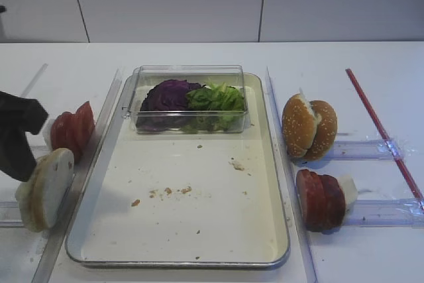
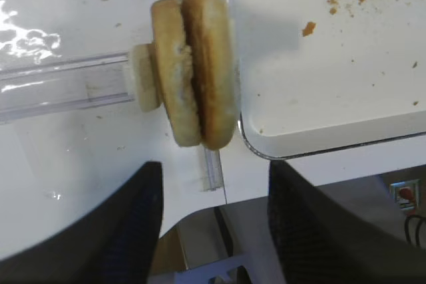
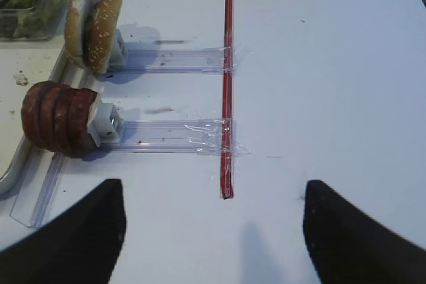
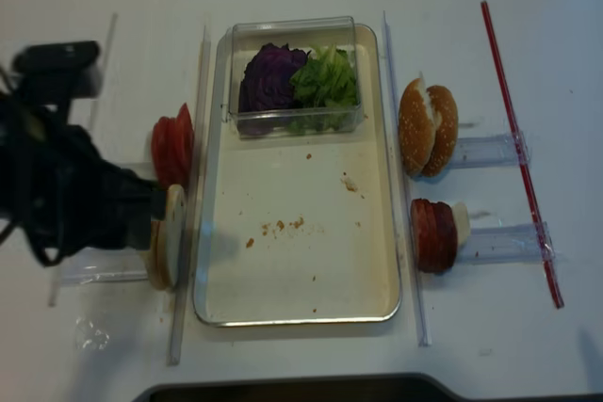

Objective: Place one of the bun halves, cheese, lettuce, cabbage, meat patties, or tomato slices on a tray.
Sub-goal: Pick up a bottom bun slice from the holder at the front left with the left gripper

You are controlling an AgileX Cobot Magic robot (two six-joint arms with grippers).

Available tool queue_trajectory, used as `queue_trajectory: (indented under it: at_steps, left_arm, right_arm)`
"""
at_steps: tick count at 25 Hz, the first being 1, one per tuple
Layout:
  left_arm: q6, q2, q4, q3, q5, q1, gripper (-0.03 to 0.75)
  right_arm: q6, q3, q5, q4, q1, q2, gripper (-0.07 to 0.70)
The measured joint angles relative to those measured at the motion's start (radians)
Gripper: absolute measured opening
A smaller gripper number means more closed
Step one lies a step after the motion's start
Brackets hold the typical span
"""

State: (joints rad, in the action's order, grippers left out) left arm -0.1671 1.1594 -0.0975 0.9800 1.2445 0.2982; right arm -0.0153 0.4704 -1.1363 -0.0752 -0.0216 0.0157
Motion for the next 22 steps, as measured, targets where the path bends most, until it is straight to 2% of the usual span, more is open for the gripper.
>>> queue_trajectory:
  at_steps: [4, 7, 16, 22]
  left_arm:
    - [-0.074, 0.096, 0.051, 0.043, -0.008, 0.111, 0.344]
    - [-0.120, 0.161, 0.081, 0.064, -0.011, 0.159, 0.344]
    - [-0.165, 0.255, 0.122, 0.077, -0.019, 0.166, 0.344]
    - [-0.166, 0.276, 0.110, 0.096, -0.053, 0.166, 0.344]
  right_arm:
    - [0.000, 0.000, 0.000, 0.000, 0.000, 0.000, 0.556]
    - [0.000, 0.000, 0.000, 0.000, 0.000, 0.000, 0.556]
    - [-0.009, 0.000, 0.000, 0.000, 0.000, 0.000, 0.556]
    - [-0.014, 0.000, 0.000, 0.000, 0.000, 0.000, 0.556]
